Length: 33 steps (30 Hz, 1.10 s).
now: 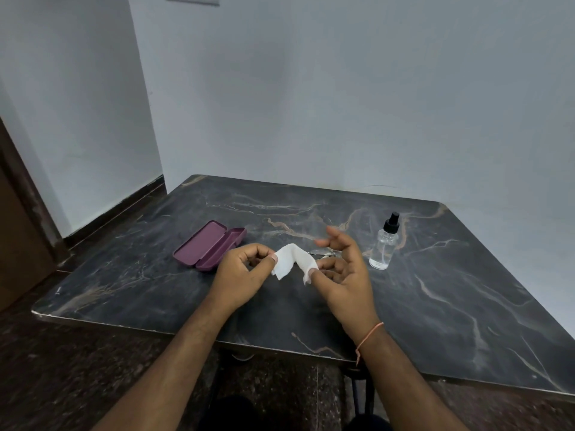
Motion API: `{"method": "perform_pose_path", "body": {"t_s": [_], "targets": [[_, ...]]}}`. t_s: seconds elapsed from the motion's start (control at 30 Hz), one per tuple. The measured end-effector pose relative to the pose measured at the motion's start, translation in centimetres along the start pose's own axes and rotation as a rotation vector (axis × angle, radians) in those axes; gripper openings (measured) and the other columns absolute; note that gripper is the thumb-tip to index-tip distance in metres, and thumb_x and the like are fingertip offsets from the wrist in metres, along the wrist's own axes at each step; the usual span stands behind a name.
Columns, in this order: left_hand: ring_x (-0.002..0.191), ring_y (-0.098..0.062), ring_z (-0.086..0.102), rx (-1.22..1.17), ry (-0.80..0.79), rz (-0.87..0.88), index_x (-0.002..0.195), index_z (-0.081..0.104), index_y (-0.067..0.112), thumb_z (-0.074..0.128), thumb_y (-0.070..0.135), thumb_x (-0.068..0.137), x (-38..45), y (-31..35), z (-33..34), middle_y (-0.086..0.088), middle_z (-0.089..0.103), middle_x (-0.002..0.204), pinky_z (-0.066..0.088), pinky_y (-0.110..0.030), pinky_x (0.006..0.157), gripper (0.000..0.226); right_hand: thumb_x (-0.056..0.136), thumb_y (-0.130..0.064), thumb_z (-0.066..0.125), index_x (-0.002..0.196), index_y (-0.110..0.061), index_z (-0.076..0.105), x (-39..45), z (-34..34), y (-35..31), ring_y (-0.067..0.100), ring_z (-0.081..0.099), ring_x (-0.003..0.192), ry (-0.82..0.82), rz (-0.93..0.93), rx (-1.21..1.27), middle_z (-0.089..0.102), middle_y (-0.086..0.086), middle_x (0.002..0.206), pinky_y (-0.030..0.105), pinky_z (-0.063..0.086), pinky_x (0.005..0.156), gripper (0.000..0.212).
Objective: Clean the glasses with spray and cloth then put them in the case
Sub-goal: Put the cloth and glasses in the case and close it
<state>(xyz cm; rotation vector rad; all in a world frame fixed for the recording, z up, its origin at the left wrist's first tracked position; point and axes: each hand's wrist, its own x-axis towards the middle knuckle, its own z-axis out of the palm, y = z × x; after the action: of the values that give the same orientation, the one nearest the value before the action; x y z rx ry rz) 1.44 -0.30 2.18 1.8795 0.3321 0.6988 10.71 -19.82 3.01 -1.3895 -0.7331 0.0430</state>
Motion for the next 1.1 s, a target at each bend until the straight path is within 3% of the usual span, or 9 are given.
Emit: {"method": "perform_pose_path", "body": {"t_s": [0.1,0.23,0.47,0.63,0.77,0.87,0.97,1.1], "targets": [[0.067,0.002,0.065,-0.059,0.018,-0.038,0.085,0.08,0.022,0.072,0.009,0.102,-0.6,0.5,-0.8,0.011,0.076,0.076,0.053,-0.018,0.062,0.023,0.085,0.023,0.069,0.143,-0.023,0.056,0.9,-0.3,-0.7,0.013,0.067,0.074,0.02,0.032,0.072,0.067,0.007,0.123,0.029,0.062,0.074,0.075],[0.06,-0.002,0.063,-0.048,0.04,-0.053,0.089,0.079,0.015,0.071,0.01,0.104,-1.3,1.0,-3.3,0.006,0.073,0.069,0.049,-0.014,0.057,0.018,0.086,0.022,0.069,0.146,-0.025,0.055,3.6,0.0,-2.3,0.015,0.063,0.072,-0.01,0.044,0.081,0.069,0.009,0.121,0.03,0.063,0.073,0.077],[0.056,-0.003,0.063,-0.042,0.211,-0.117,0.098,0.082,0.026,0.073,0.025,0.105,-0.3,1.1,-7.8,0.006,0.076,0.068,0.051,-0.021,0.05,0.011,0.086,0.019,0.069,0.147,-0.024,0.055,9.7,4.6,-4.3,0.014,0.06,0.07,-0.217,0.087,-0.025,0.073,0.005,0.109,0.027,0.058,0.07,0.075],[0.064,-0.012,0.07,-0.044,0.336,-0.222,0.099,0.081,0.028,0.077,0.02,0.102,0.5,-0.7,-9.2,0.005,0.083,0.086,0.055,-0.025,0.05,0.009,0.084,0.014,0.067,0.14,-0.023,0.06,13.1,9.2,-3.4,0.016,0.064,0.076,-0.273,0.16,-0.136,0.071,0.002,0.112,0.038,0.061,0.068,0.068],[0.057,-0.005,0.07,0.02,0.388,-0.258,0.101,0.08,0.029,0.078,0.022,0.101,0.6,-1.3,-9.5,0.008,0.083,0.086,0.055,-0.026,0.049,0.007,0.083,0.011,0.067,0.136,-0.026,0.062,15.4,11.6,-2.0,0.02,0.066,0.088,-0.3,0.183,-0.241,0.071,0.001,0.111,0.041,0.062,0.074,0.065],[0.059,0.002,0.072,0.117,0.376,-0.253,0.105,0.081,0.03,0.077,0.027,0.1,0.6,-1.5,-9.8,0.015,0.082,0.081,0.058,-0.025,0.057,0.007,0.083,0.012,0.065,0.135,-0.025,0.064,16.8,13.0,-1.4,0.02,0.067,0.096,-0.337,0.19,-0.319,0.07,0.0,0.111,0.044,0.067,0.081,0.064],[0.075,-0.001,0.075,0.233,0.332,-0.271,0.117,0.08,0.033,0.077,0.033,0.097,0.8,-1.4,-10.1,0.016,0.081,0.082,0.066,-0.035,0.077,0.02,0.085,0.015,0.062,0.135,-0.021,0.065,17.8,14.1,-0.7,0.02,0.066,0.099,-0.4,0.195,-0.384,0.069,0.002,0.11,0.039,0.067,0.077,0.062],[0.079,-0.003,0.073,0.389,0.259,-0.301,0.125,0.075,0.037,0.072,0.033,0.095,1.2,-1.1,-10.2,0.013,0.078,0.076,0.053,-0.026,0.069,0.031,0.083,0.012,0.065,0.133,-0.023,0.064,18.7,15.5,0.1,0.02,0.068,0.102,-0.498,0.164,-0.576,0.071,-0.001,0.106,0.043,0.067,0.083,0.061]]}}
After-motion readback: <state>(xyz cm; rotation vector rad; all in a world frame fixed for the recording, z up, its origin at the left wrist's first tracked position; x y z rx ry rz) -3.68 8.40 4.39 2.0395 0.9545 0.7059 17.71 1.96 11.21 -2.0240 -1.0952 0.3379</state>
